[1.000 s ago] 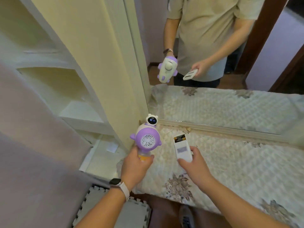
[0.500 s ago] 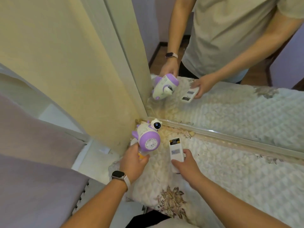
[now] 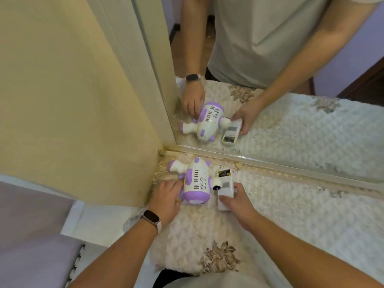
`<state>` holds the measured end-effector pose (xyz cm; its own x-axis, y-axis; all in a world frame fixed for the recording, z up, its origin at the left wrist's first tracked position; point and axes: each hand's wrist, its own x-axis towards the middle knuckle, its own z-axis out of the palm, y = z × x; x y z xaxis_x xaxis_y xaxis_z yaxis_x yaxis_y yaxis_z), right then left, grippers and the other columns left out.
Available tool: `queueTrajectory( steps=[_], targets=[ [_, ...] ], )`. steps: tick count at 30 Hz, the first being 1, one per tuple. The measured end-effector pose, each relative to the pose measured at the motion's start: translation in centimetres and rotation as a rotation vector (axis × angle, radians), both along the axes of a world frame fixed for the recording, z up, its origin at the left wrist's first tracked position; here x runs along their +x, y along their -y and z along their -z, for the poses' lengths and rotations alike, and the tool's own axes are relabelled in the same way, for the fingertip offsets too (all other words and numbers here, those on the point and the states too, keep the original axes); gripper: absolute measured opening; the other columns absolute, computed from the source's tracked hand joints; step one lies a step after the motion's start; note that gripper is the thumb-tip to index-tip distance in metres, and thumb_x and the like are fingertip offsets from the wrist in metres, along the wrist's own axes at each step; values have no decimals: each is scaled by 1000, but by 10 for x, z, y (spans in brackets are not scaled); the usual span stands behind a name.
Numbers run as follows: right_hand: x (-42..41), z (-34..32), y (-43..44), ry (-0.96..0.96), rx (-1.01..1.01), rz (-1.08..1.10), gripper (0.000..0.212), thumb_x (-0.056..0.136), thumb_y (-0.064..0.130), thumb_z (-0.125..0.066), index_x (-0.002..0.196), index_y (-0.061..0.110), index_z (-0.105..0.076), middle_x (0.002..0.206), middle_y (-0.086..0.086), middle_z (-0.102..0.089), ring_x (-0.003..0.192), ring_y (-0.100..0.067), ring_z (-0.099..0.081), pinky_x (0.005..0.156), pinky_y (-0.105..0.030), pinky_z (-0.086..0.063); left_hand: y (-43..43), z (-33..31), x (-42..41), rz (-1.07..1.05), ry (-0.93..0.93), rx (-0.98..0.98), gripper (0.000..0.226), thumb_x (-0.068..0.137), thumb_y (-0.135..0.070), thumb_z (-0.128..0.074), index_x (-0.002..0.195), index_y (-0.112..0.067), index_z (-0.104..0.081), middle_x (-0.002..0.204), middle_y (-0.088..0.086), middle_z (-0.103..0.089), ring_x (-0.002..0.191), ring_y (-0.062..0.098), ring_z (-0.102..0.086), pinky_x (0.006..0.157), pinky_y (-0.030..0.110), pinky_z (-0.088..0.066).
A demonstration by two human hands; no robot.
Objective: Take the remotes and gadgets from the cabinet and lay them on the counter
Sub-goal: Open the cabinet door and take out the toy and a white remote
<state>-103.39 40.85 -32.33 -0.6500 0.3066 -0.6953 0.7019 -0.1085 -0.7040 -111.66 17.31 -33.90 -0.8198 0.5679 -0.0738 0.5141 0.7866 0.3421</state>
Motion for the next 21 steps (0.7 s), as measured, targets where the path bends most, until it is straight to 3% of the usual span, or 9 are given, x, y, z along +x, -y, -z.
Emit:
queueTrajectory(
  steps=[3, 6, 11, 13, 17, 21],
  targets=[
    [1, 4, 3, 31, 19, -35, 47, 87, 6, -65, 127, 19, -44, 114, -5, -59, 97, -21, -64, 72, -34, -59, 6, 5, -14, 77, -13, 20, 46, 68, -24, -52, 113, -17, -57, 97, 4, -64, 83, 29, -58, 71, 34, -51],
    [3, 4, 7, 48, 117, -71, 43, 89, 6, -63, 127, 16, -45, 109, -1, -61, 93, -14, -62, 68, -24, -53, 10, 11, -23, 66, 65, 1, 54, 62, -21, -66, 115, -18, -55, 103, 4, -64, 89, 30, -60, 75, 38, -53],
    [6, 0, 12, 47, 258, -122, 47, 88, 7, -61, 132, 15, -47, 112, -1, -62, 95, -17, -62, 78, -32, -54, 16, 13, -22, 56, 111, 4, 63, 63, -23, -74, 122, -18, -55, 110, 2, -64, 99, 27, -59, 85, 37, -49],
    [10, -2, 11, 34, 308, -148, 48, 87, 6, -60, 133, 13, -48, 116, -2, -63, 94, -14, -61, 72, -25, -51, 17, 12, -19, 53, 107, 26, 60, 66, -24, -70, 124, -16, -54, 112, 3, -64, 102, 27, -59, 89, 37, -47],
    [21, -9, 9, 6, 424, -270, 44, 89, 5, -57, 131, 12, -52, 95, 12, -57, 82, -2, -58, 59, -12, -40, 20, 9, -9, 27, 100, 49, 56, 76, -37, -59, 127, -15, -53, 123, 2, -61, 113, 23, -55, 95, 36, -44],
    [31, -18, 10, -27, 492, -340, 41, 92, 8, -54, 133, 9, -52, 97, 11, -52, 88, -10, -56, 71, -23, -45, 26, 1, 6, -25, 65, 98, 57, 82, -37, -60, 133, -13, -50, 132, 5, -57, 122, 24, -52, 105, 38, -41]
  ],
)
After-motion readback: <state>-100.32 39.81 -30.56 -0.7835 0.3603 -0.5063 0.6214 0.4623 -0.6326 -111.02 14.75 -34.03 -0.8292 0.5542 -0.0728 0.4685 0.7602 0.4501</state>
